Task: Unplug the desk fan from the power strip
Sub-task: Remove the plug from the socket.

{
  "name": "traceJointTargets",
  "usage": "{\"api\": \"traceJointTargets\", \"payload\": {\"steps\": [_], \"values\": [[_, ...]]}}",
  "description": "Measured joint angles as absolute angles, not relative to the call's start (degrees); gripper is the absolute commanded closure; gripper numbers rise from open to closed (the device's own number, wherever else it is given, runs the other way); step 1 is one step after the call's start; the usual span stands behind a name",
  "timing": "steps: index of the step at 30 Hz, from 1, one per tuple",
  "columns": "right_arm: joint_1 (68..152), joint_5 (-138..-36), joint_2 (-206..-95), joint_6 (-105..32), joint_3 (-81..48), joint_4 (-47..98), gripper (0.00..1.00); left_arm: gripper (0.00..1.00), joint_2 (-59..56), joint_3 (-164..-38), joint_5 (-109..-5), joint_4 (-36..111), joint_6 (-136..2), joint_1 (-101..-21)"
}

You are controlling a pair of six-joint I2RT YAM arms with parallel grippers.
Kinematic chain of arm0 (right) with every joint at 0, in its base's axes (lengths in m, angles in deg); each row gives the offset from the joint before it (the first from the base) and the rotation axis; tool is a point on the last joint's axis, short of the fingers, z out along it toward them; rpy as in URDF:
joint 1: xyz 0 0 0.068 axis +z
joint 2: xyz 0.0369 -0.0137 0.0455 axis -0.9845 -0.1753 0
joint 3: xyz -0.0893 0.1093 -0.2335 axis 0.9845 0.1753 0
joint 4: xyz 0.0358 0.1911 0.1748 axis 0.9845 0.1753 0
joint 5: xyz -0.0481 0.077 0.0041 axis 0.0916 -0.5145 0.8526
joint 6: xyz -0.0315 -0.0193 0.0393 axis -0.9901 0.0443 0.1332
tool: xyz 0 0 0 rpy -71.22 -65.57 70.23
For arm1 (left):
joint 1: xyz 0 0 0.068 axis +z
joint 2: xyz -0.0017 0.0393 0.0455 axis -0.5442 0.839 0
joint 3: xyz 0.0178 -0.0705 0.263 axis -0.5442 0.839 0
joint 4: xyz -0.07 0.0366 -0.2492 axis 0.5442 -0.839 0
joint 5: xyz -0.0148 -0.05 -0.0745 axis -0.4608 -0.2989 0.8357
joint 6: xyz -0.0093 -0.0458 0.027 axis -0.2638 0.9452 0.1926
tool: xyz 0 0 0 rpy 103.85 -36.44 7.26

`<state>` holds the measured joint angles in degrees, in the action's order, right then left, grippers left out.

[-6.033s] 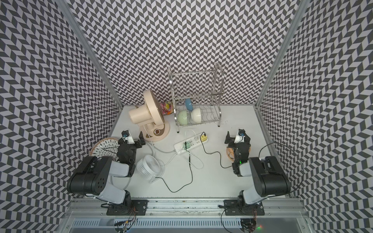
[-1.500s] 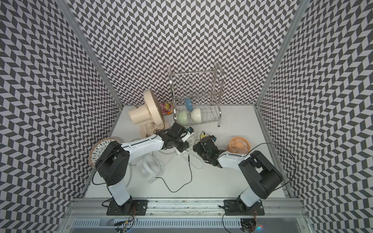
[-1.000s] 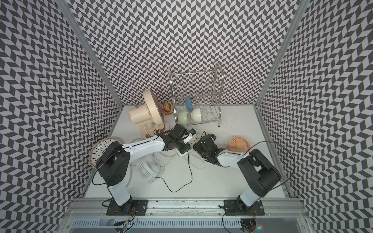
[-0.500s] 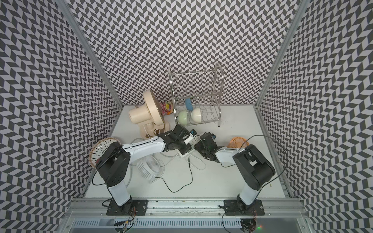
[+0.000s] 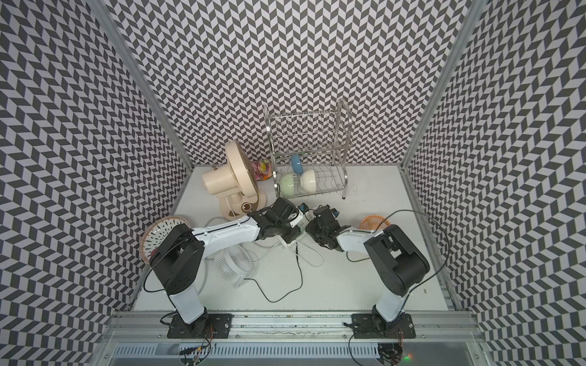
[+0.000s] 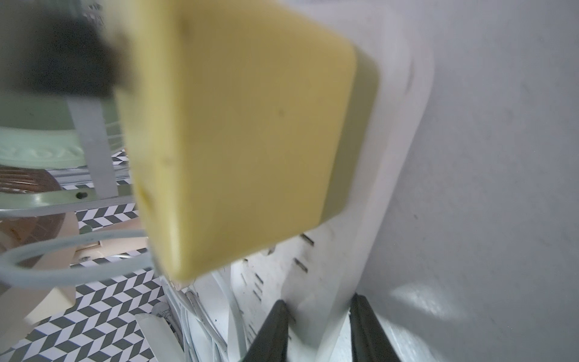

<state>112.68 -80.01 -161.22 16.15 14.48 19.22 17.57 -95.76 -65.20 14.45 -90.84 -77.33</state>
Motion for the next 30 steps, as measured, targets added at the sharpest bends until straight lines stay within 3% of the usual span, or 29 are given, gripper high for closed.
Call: {"api": "traceJointTargets", "payload": {"steps": [3,12,24,30], "values": [[112.65,-80.03,-161.26,16.24,14.46,19.25,0.68,0.86,17.15,-94.99,-65.11,15.26,-90.73,-77.28],[112.65,-80.1,-162.18,16.63,13.43,19.25,0.68,0.87,16.12,-93.33,-66.97,16.99,-90.91,-77.81],[112.65,-80.21,-162.53,16.92,13.41,18.57,0.68,0.87,15.58,-91.93,-62.07,18.78,-87.91,-75.21],[112.65,-80.54,-163.03,16.94,13.41,17.54,0.68,0.87,15.21,-91.83,-66.27,18.45,-88.9,-76.98]]}}
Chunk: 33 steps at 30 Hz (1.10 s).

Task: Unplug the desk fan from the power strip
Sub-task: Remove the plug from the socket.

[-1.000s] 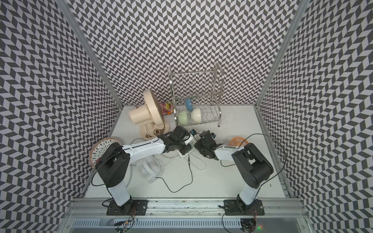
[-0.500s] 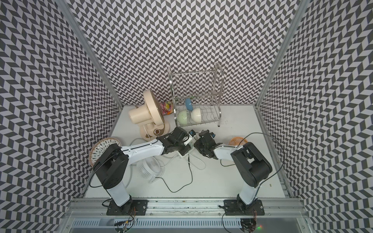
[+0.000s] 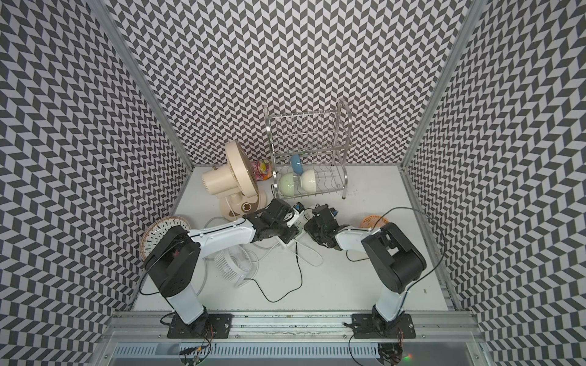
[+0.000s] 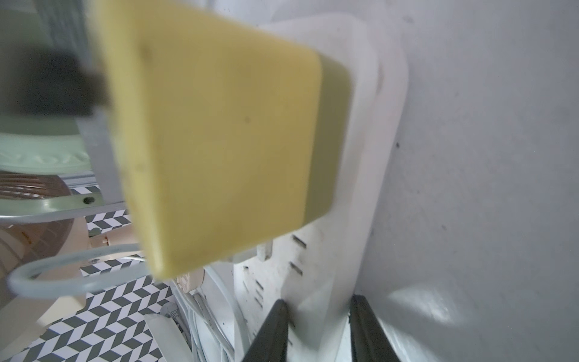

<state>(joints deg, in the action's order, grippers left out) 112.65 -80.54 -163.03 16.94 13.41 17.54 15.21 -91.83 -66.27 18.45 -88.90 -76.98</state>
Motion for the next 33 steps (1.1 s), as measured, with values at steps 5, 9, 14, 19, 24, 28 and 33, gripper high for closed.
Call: {"api": "traceJointTargets", "payload": {"steps": [5,9,14,19,24,28,33], "values": [[112.65,-80.69,-163.03,16.94,13.41,17.54,0.68,0.86,15.05,-91.83,-68.06,18.41,-89.25,-77.89],[112.65,-80.91,-163.1,16.92,13.41,17.45,0.68,0.85,14.7,-91.17,-64.76,19.02,-87.74,-76.3],[112.65,-81.0,-163.12,16.92,13.41,17.34,0.68,0.85,14.7,-91.15,-63.8,18.98,-87.54,-75.64],[112.65,-81.06,-163.14,16.9,13.39,17.37,0.67,0.84,14.46,-91.19,-68.41,18.74,-89.03,-77.92],[112.76,-81.3,-163.23,16.74,13.21,17.54,0.67,0.84,13.33,-89.81,-65.35,19.26,-87.45,-76.26],[112.98,-81.5,-163.6,16.61,12.82,17.5,0.67,0.84,12.82,-89.27,-63.3,19.37,-86.93,-74.99],[112.98,-81.39,-163.67,16.61,12.82,17.34,0.67,0.84,10.05,-89.29,-63.38,19.81,-88.37,-76.63]]}}
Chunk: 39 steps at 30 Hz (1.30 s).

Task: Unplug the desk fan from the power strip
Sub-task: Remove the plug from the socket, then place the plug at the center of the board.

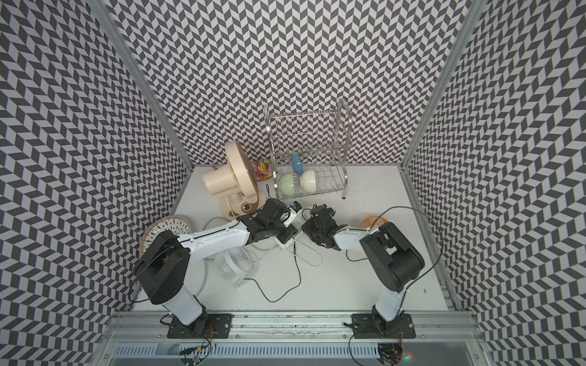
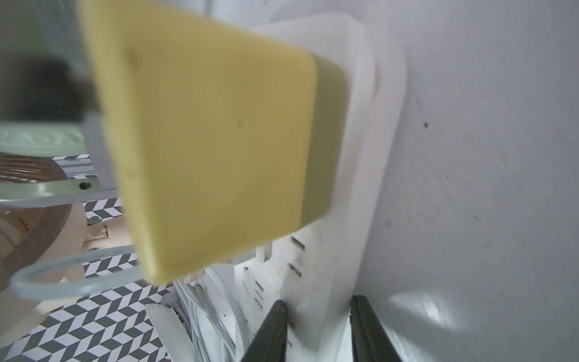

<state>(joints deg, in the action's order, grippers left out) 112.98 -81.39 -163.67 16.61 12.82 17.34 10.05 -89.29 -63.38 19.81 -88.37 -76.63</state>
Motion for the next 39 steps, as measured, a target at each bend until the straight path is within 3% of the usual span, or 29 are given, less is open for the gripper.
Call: {"api": "traceJointTargets", "payload": {"steps": [8,18,26,34,39], "values": [[112.41,-80.93,-163.89,16.61,12.82,16.64,0.64,0.85,5.83,-87.72,-58.4,21.97,-87.83,-76.52],[112.41,-81.54,-159.47,11.69,16.3,16.75,0.43,0.86,0.67,-84.94,-55.3,22.6,-89.57,-74.4],[112.46,-80.97,-143.01,3.61,18.79,16.67,0.25,0.86,-4.86,-79.24,-48.83,24.29,-90.36,-73.35],[112.35,-73.21,-128.48,-3.52,18.79,22.74,0.21,0.86,-5.45,-77.75,-46.23,27.76,-91.52,-73.98],[110.8,-63.88,-115.52,-7.41,19.12,28.86,0.21,0.85,-1.06,-79.06,-46.84,29.69,-92.94,-79.14]]}}
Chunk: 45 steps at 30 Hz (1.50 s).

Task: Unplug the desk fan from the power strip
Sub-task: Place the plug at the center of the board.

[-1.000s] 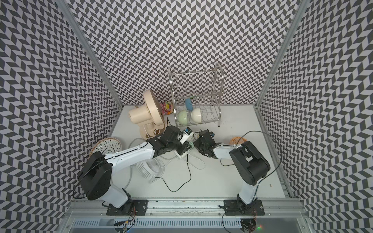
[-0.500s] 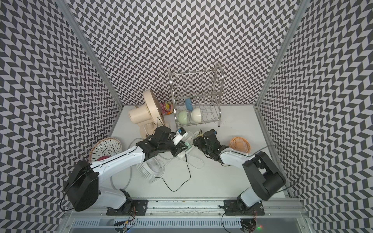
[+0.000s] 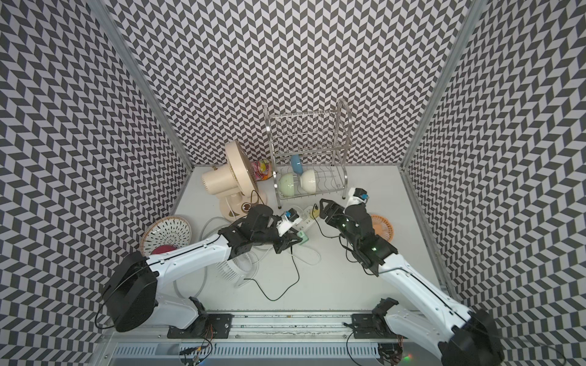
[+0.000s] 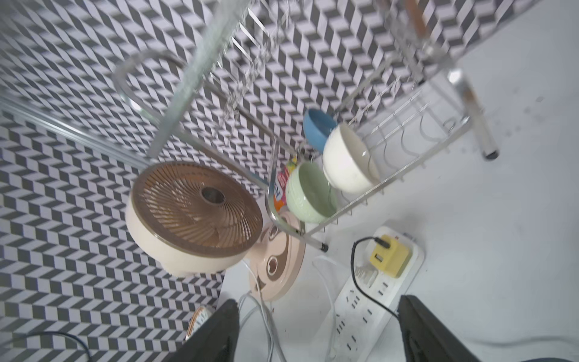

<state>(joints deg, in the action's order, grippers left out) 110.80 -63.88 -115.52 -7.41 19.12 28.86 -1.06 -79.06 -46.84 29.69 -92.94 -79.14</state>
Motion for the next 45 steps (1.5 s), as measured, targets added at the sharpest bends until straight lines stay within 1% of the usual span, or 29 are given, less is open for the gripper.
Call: {"api": "traceJointTargets", "payload": {"steps": [3,6,10,16,21,23,25,28,31,32,36,40,45], "values": [[109.86,-58.96,-108.59,-9.11,19.09,31.51,0.22,0.85,2.55,-80.83,-46.86,30.69,-94.05,-83.91],[108.94,-55.42,-105.03,-10.21,18.59,35.0,0.22,0.85,5.33,-82.84,-46.71,32.59,-95.28,-88.54],[108.06,-53.59,-104.0,-10.86,17.78,38.87,0.22,0.83,9.46,-86.27,-44.35,35.61,-95.63,-92.32],[107.87,-52.84,-104.2,-10.91,17.21,42.89,0.23,0.74,18.11,-92.24,-36.28,37.88,-95.43,-94.16],[107.87,-52.71,-104.26,-10.93,16.4,43.97,0.23,0.6,27.55,-99.82,-32.65,33.07,-96.76,-95.23],[107.87,-52.71,-104.39,-10.91,16.4,44.07,0.24,0.51,29.85,-100.81,-32.85,31.59,-97.49,-95.47],[107.85,-52.71,-104.79,-10.91,16.4,44.14,0.24,0.43,30.94,-100.81,-33.51,29.99,-98.12,-95.58],[107.85,-52.71,-105.42,-10.91,16.4,44.16,0.24,0.26,31.14,-100.79,-35.71,28.94,-99.08,-95.58],[107.85,-52.73,-105.9,-10.95,16.4,44.14,0.24,0.14,30.9,-100.2,-37.77,29.88,-98.84,-95.42],[107.85,-52.76,-106.08,-10.97,16.4,44.12,0.24,0.13,30.57,-99.58,-38.31,30.36,-98.53,-95.23],[107.85,-53.28,-107.23,-11.72,16.4,43.86,0.24,0.12,25.3,-93.86,-41.02,33.27,-96.55,-93.92],[107.85,-56.98,-108.55,-13.97,16.56,42.24,0.25,0.17,16.17,-89.25,-45.02,36.68,-92.02,-91.14],[107.85,-66.35,-113.66,-18.47,16.62,40.23,0.27,0.24,3.6,-81.27,-51.95,42.41,-84.39,-86.24]]}}
